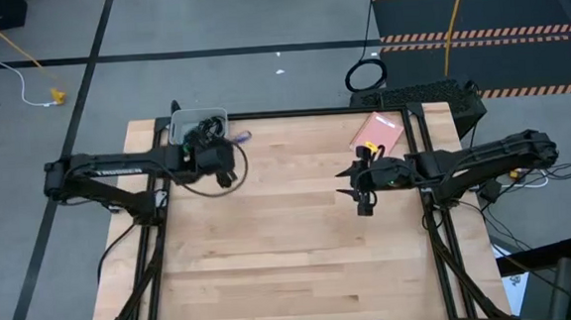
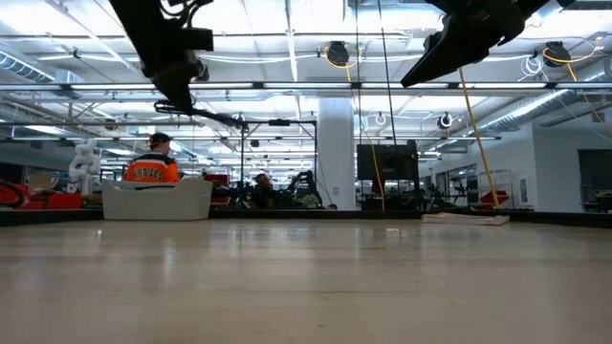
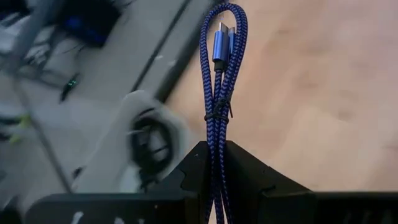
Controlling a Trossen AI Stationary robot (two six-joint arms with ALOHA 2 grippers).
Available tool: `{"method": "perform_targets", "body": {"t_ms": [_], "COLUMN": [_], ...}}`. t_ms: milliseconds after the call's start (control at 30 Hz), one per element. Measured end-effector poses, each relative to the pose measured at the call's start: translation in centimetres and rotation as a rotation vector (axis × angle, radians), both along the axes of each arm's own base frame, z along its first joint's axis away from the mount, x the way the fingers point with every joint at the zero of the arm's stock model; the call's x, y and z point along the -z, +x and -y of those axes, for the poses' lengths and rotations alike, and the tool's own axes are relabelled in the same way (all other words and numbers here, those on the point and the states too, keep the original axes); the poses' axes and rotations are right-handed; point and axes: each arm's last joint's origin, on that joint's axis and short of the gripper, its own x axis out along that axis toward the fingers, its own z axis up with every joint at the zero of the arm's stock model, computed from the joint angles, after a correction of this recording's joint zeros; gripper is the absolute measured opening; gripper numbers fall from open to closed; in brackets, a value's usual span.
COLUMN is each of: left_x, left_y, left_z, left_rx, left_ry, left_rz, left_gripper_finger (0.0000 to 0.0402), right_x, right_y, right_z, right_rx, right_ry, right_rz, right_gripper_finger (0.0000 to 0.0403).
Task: Pick and place USB-C Cables
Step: Put the blue charger cable into the white bin
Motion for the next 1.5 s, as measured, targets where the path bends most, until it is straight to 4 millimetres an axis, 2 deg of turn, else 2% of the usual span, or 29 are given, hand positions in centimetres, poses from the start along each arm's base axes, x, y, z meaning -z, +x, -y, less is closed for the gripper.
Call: {"method": "perform_targets", "body": {"t_ms": [200,367,533,767,967,1267,1500], "left_x": [-0.1,1.7,4.1,5.9,7.1,8.0,8.8], "left_y": [-1.9,-3.3,-4.8,-5.3,-5.8,-6.7,-6.9], "left_z": [-3.3,-5.8,-7.3,-8.1,-8.8,-9.7,-10.2], "left_rx": [-0.125,-0.196,-0.236,-0.169,-0.156,-0.209,-0.171], "left_ry": [0.026,0.023,-0.011,-0.083,-0.067,-0.061,-0.049], "left_rz": [-0.061,-0.141,-0.214,-0.198,-0.194,-0.184,-0.176], "left_gripper_finger": [0.0048,0.0049,0.0049,0.0049,0.0049,0.0049,0.0049], "right_x": [0.0,0.1,0.2,0.1,-0.1,-0.1,-0.1], "right_y": [0.0,-0.1,-0.2,-0.1,0.0,0.0,0.0], "right_z": [0.0,0.0,0.0,0.0,0.0,0.0,0.0], "right_rx": [0.002,0.004,0.013,0.005,0.004,0.004,0.004], "right_ry": [0.003,0.006,0.019,0.009,0.009,0.008,0.008], "right_rz": [-0.003,-0.015,-0.025,-0.017,0.009,0.009,0.009], "right_gripper_finger": [0.0176,0.0176,0.0176,0.0176,0.0176,0.0176,0.0176]}}
